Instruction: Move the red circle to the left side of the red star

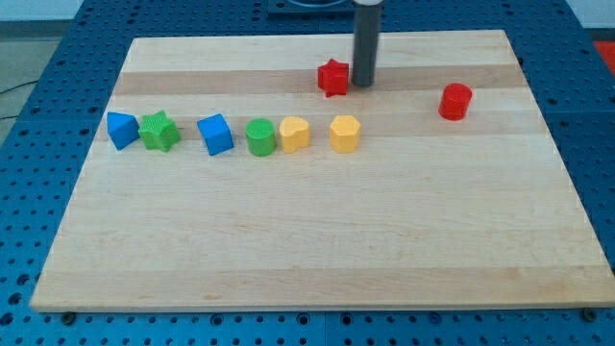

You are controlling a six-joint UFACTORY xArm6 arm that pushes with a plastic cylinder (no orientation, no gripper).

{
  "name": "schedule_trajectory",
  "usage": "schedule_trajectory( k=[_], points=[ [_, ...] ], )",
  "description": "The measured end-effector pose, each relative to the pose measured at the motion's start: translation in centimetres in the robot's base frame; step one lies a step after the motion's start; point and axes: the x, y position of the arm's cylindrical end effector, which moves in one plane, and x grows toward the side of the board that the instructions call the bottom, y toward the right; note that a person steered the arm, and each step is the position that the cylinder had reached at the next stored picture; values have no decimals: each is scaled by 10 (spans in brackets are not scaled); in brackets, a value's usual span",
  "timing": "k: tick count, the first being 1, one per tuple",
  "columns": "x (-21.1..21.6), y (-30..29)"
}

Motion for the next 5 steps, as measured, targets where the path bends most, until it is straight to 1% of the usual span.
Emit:
schedule_trajectory(
  k=[1, 2, 3, 4, 5],
  points=[
    [-9, 103],
    [33, 178],
    [87, 164],
    [73, 126],
    [28, 79]
  ],
)
